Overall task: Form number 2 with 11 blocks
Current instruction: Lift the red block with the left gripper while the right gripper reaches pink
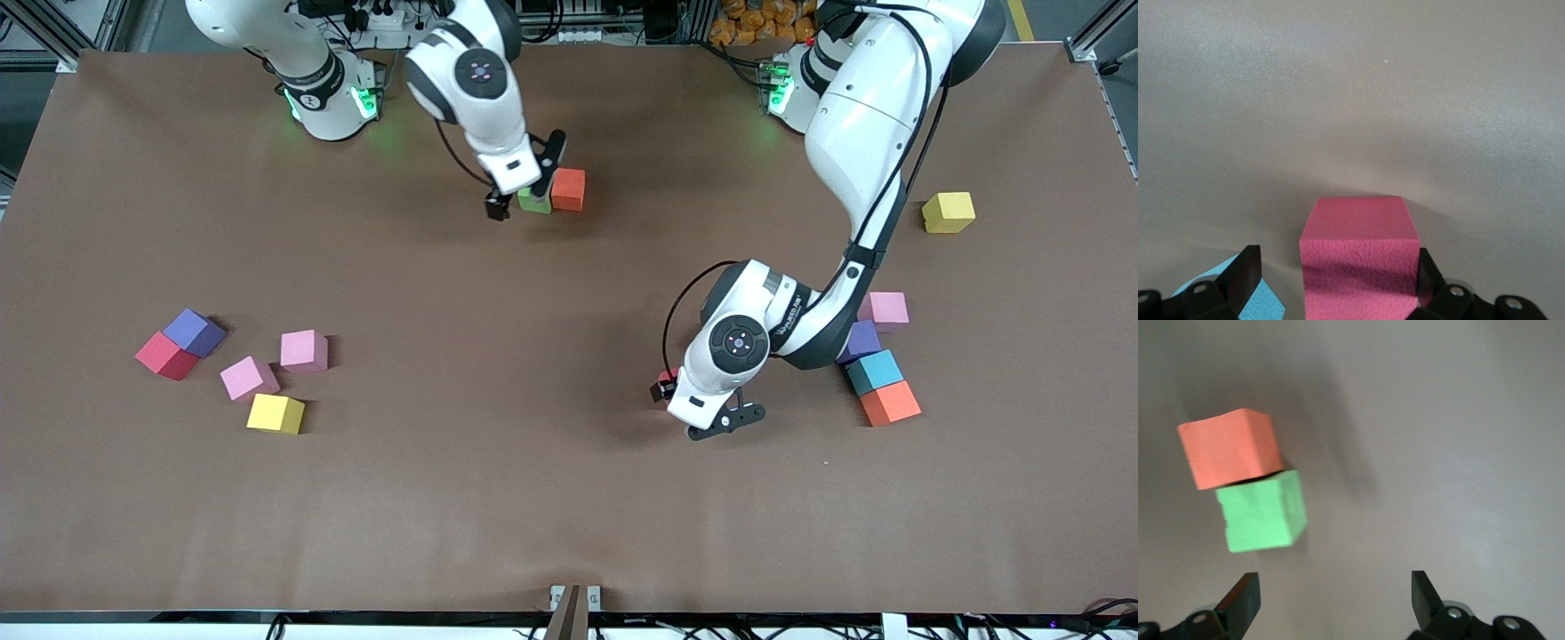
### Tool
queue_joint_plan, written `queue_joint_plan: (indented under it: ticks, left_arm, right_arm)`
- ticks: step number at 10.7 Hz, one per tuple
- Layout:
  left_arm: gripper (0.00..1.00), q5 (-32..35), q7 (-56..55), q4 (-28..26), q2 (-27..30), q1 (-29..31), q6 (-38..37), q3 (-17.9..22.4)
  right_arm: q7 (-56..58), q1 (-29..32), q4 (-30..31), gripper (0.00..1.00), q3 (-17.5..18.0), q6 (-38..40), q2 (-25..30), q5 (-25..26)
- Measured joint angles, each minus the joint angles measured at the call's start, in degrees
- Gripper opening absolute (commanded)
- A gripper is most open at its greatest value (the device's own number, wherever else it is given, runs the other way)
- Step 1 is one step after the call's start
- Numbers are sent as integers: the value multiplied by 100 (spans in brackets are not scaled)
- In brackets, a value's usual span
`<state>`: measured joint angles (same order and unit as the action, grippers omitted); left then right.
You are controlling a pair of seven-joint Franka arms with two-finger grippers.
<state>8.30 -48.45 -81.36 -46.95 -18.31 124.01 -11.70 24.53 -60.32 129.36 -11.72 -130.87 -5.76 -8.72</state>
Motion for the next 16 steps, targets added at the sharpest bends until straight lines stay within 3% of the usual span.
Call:
queue_joint_plan:
  ticks: [2, 3, 5, 6, 8, 11, 13, 16]
  left_arm:
    - [95, 0, 0, 1, -3, -3, 0, 1]
    - [86, 0, 0, -2, -8, -3, 0, 2]
    - [83, 1, 0, -3, -16, -4, 0, 3]
    - [81, 1, 0, -3, -18, -5, 0, 2]
    - [63, 1, 0, 0, -19, -4, 0, 3]
    - [11, 1, -1, 15, -11, -6, 2, 2]
    - [10, 1, 0, 27, -8, -12, 2, -6]
    - [9, 5, 230, -73, 200, 3, -85, -273]
  right_arm:
    - [34, 318, -228, 100, -608, 211, 106, 16]
    - [76, 536, -350, 100, -999, 306, 91, 28]
    - [180, 1333, -719, 100, -1435, 504, -36, 99]
    - [326, 1826, -939, 100, -1472, 536, -169, 111]
    - [526, 2713, -1487, 100, -1483, 577, -578, 110]
    - [1071, 3322, -1957, 100, -1481, 603, -1114, 110]
    - [1344, 3699, -2080, 100, -1463, 551, -1486, 74]
    - [1970, 4382, -2161, 100, -1342, 305, -2114, -439]
